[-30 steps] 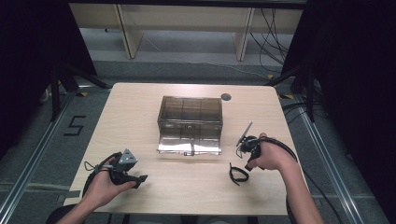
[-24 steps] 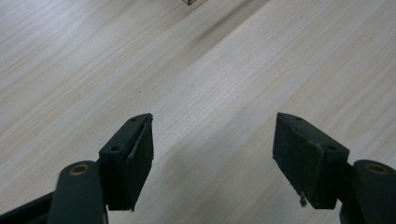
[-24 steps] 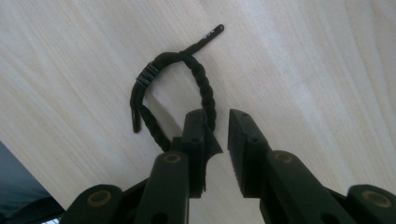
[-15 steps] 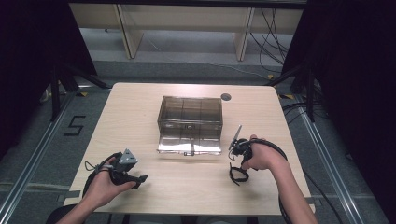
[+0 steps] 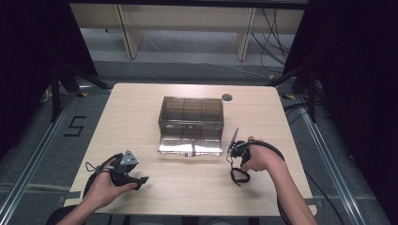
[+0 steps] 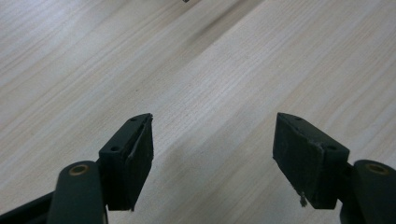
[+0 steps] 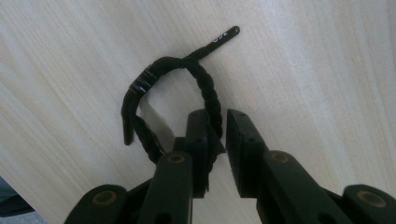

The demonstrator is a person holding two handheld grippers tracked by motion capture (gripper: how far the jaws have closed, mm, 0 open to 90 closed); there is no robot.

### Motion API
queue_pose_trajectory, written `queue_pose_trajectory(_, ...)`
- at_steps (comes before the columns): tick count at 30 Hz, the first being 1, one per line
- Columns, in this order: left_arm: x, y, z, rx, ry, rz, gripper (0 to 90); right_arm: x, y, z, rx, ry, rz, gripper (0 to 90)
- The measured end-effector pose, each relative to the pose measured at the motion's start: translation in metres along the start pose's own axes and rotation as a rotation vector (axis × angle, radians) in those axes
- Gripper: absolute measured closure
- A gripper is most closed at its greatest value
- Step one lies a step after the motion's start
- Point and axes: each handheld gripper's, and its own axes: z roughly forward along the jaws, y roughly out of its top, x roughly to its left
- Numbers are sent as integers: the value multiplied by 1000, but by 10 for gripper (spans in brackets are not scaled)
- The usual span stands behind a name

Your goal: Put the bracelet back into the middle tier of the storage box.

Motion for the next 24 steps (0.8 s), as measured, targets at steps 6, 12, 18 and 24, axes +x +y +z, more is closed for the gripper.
queue_pose_trajectory(6,1,0,0,5,5,36,291,1,2,6,12,15,-21,824)
queue_pose_trajectory(12,0,1,0,6,-1,37,290,-1,2,3,2,7,-46,844)
queue_pose_trajectory(18,0,0,0,21,-1,32,290,2,3,-2,5,19,-16,846)
queue_pose_trajectory(24,-1,0,1,26,-9,21,291,3,3,-9,-5,28,-17,846)
